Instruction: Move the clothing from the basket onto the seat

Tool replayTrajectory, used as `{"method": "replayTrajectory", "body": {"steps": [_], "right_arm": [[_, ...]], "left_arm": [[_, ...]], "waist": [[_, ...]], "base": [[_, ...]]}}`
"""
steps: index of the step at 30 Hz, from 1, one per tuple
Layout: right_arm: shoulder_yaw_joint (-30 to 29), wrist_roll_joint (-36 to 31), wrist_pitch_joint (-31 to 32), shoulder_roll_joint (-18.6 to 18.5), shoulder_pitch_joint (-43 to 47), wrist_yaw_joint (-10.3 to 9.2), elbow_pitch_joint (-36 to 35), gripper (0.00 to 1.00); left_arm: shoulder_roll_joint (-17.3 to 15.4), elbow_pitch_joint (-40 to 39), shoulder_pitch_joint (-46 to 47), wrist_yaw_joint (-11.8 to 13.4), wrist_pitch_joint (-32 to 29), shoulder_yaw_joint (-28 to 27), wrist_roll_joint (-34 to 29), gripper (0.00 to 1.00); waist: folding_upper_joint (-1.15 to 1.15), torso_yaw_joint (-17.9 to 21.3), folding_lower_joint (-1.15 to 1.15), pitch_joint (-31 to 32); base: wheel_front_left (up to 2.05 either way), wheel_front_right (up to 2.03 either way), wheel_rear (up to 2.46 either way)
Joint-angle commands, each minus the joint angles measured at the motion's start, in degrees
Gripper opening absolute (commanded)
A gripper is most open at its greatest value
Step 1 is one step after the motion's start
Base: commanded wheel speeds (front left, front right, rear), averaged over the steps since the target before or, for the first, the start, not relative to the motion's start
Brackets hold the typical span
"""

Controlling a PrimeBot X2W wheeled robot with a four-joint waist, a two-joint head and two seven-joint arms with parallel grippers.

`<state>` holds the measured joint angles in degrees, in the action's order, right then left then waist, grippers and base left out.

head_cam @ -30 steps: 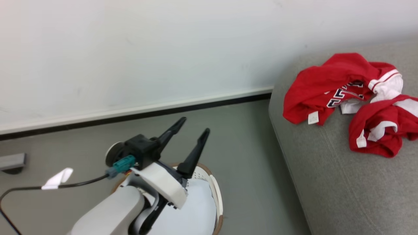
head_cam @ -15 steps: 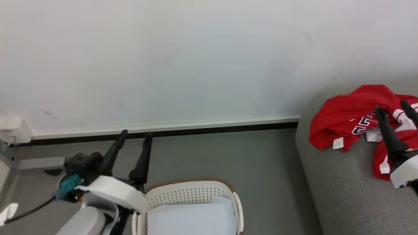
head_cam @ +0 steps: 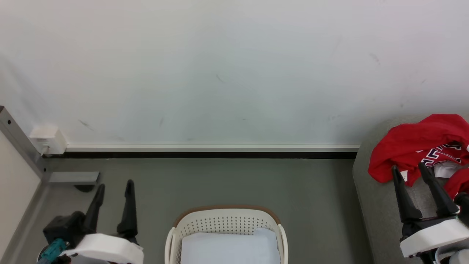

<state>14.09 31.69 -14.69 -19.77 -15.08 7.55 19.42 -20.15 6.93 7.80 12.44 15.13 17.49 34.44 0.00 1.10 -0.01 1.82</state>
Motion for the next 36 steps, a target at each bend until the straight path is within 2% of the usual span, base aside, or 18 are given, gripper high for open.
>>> {"method": "replayTrajectory", "body": {"steps": [1,6,13,25,36], "right_arm": [[-1.00,-0.73,-0.31,1.05,1.71,-0.13,-0.27,1.00],[-3.58,-5.54,-0.49,5.49,6.06,-0.13,-2.13,1.00],[-5.01,-10.99,-0.49,10.05,11.31,-0.13,-6.02,1.00],[-4.83,-12.83,-0.50,11.96,12.47,-0.13,-6.74,1.00],[-4.04,-12.39,-0.51,12.09,10.86,-0.13,-5.81,1.00]], "left_arm": [[0.67,0.12,-1.31,0.26,0.01,-1.22,-1.62,1.00],[4.47,1.11,-4.71,-1.43,0.01,-5.62,-6.21,1.00],[9.02,2.72,-7.36,-5.63,0.01,-11.01,-13.17,1.00],[14.41,4.87,-7.75,-12.44,0.01,-18.00,-21.50,1.00],[16.58,5.47,-7.30,-15.30,0.01,-21.07,-24.39,1.00]], "waist": [[0.00,-0.24,0.01,0.23],[0.00,-0.64,0.01,0.47],[0.00,-0.51,0.01,0.20],[0.00,0.65,0.01,-0.44],[0.00,1.10,0.01,-0.35]], "base": [[0.00,0.00,0.00],[0.00,0.00,0.00],[0.00,0.00,0.00],[0.00,0.00,0.00],[0.00,0.00,0.00]]}}
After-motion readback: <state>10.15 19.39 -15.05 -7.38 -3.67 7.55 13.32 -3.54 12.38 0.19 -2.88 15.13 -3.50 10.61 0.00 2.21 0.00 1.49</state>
